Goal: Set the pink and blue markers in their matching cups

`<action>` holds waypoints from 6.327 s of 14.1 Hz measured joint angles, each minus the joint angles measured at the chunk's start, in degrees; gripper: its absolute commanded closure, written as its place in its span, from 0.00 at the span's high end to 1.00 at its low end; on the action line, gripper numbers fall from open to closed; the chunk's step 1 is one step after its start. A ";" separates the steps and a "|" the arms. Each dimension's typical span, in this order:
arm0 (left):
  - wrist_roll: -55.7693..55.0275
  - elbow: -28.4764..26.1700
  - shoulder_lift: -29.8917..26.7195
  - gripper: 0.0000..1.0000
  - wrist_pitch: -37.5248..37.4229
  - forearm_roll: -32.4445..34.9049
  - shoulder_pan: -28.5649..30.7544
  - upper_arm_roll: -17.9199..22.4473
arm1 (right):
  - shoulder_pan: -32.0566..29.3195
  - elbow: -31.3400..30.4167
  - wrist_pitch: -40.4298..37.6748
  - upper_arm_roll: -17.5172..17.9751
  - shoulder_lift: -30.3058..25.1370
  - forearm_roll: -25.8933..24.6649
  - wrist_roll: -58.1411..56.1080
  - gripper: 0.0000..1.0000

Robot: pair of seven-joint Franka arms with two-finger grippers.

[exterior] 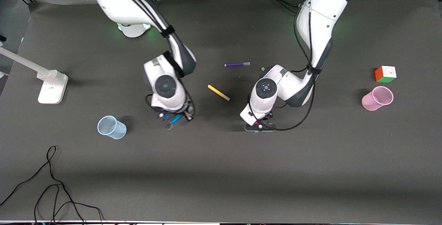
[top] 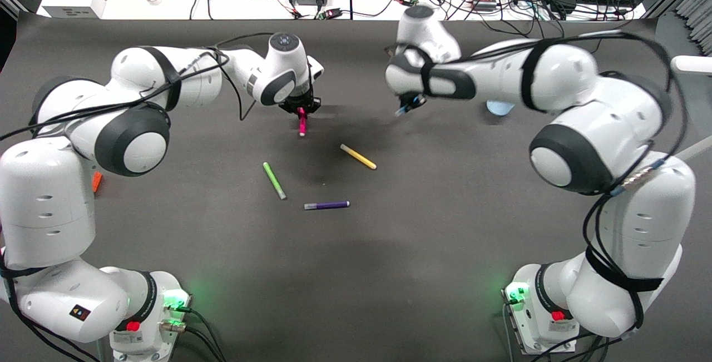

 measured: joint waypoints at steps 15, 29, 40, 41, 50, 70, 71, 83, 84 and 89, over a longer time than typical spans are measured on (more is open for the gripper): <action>53.76 -6.53 -33.37 0.00 -41.39 -4.05 22.35 0.75 | -7.80 3.91 -22.76 -22.70 -15.07 -0.08 -80.13 0.10; 138.62 -24.19 -30.35 0.00 -16.96 -30.56 51.09 1.08 | -14.22 19.87 -45.44 -27.58 -0.41 11.34 -93.71 0.10; 153.89 -21.59 -24.59 0.00 -22.14 -37.97 58.20 1.00 | -17.73 23.68 -47.68 -27.21 11.68 18.20 -94.03 0.10; 153.89 -21.58 -24.54 0.00 -22.99 -37.99 58.87 0.99 | -18.12 23.69 -47.82 -27.05 12.44 18.97 -94.03 0.10; 157.29 -21.14 -21.60 0.04 -27.64 -40.94 63.73 0.84 | -22.43 24.16 -49.53 -23.05 17.82 22.09 -94.15 0.10; 136.47 -5.98 -19.94 0.99 -40.97 -35.47 64.28 -0.31 | -23.80 28.91 -49.84 -21.91 13.82 20.88 -90.72 1.00; 130.69 -4.82 -22.30 0.99 -42.28 -33.46 63.12 -0.51 | -23.39 29.07 -49.71 -21.97 12.02 19.83 -89.34 1.00; 65.63 -2.61 -40.91 0.99 -49.84 -12.51 40.74 -3.97 | -10.89 14.09 -34.51 -23.16 -14.90 5.54 -74.29 1.00; 61.29 -1.96 -40.91 0.99 -49.90 -10.98 39.03 -5.09 | -10.24 11.60 -32.81 -23.16 -17.48 4.68 -73.24 1.00; 43.02 3.64 -38.09 0.99 -50.15 -5.91 33.23 -9.45 | -14.94 4.23 -29.34 -18.06 -26.96 2.20 -71.05 1.00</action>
